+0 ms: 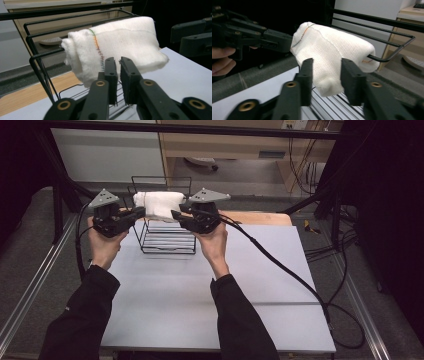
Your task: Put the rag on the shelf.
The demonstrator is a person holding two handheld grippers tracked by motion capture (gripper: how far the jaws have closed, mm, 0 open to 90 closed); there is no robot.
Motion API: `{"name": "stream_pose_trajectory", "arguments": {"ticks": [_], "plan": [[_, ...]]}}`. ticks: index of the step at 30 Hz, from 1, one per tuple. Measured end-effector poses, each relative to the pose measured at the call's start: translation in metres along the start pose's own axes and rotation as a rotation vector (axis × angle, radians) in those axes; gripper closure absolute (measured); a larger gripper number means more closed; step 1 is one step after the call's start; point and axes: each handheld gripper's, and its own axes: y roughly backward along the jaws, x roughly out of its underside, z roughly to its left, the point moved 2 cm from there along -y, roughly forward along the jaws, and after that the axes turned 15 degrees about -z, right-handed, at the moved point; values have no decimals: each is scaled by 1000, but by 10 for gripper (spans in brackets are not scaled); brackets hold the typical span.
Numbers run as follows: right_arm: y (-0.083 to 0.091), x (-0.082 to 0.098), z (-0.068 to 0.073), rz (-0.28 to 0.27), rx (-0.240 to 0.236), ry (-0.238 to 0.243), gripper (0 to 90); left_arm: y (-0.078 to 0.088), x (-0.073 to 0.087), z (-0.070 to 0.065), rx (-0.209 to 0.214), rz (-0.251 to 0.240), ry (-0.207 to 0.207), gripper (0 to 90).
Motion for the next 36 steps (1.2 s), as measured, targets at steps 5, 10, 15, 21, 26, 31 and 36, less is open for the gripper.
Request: {"name": "stream_pose_trajectory", "arguments": {"ticks": [5,10,15,21,26,31,36], "plan": [[15,5,-3,26,1,-13,446,12,9,-3,14,21,-17,710],[30,11,-5,29,-10,-33,291,24,22,-4,27,19,-17,557],[49,22,-9,60,-26,-43,154,36,39,-7,21,43,-23,352],[72,40,-16,94,-30,-70,53,51,64,-9,40,77,-16,236],[94,57,-24,118,-26,-88,21,59,80,-13,52,90,-19,176],[114,74,-30,146,-33,-92,3,65,100,-20,71,124,-24,131],[135,91,-36,157,-37,-117,3,68,118,-24,82,168,-18,102]]}}
